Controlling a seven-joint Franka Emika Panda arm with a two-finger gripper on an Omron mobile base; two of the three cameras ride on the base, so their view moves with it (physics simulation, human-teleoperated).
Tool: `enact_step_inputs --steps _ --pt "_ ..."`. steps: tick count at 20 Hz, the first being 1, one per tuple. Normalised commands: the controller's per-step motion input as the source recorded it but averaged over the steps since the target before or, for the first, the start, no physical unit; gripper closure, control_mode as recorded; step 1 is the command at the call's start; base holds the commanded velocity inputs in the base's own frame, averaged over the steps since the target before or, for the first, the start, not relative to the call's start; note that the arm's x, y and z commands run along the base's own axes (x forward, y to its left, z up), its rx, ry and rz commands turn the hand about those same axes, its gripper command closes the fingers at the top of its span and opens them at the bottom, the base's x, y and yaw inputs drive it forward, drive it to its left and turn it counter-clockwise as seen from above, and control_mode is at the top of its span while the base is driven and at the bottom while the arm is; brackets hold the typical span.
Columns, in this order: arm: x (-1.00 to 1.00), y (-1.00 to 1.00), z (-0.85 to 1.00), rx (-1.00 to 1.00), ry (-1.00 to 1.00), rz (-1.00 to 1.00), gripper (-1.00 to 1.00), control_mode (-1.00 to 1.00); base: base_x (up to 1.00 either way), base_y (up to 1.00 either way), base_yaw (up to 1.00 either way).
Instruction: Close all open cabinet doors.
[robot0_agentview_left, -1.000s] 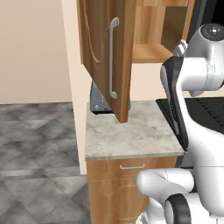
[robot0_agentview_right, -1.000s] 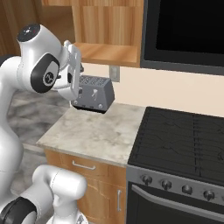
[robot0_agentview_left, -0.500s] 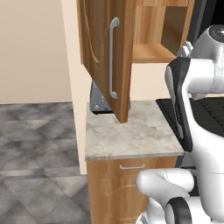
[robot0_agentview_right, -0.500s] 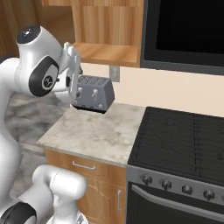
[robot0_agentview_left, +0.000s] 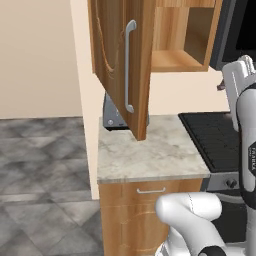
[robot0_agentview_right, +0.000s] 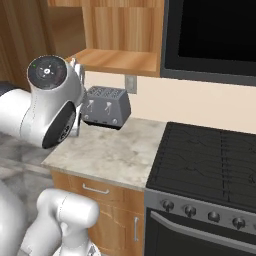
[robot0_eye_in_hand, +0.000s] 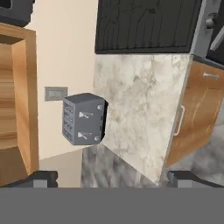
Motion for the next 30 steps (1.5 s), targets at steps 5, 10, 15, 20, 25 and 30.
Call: enact_step_inputs --steps 5,10,15,20,25,30 --pt "-0.58 0.14 0.04 0.08 0.03 0.37 -1.0 -1.0 0.0 0.0 0.0" --pt "-0.52 0.29 0.0 0.0 0.04 0.36 -1.0 -1.0 0.0 0.0 0.0" --pt "-0.43 0.37 0.0 0.0 0.06 0.32 -1.0 -1.0 0.0 0.0 0.0" --pt "-0.52 0.6 -0.03 -0.01 -0.09 0.21 -1.0 -1.0 0.0 0.0 0.0" --pt "-0.49 0.69 -0.1 -0.02 -0.21 0.09 -1.0 -1.0 0.0 0.0 0.0" --pt "-0.29 0.81 -0.22 -0.07 -0.19 0.0 -1.0 -1.0 0.0 0.0 0.0"
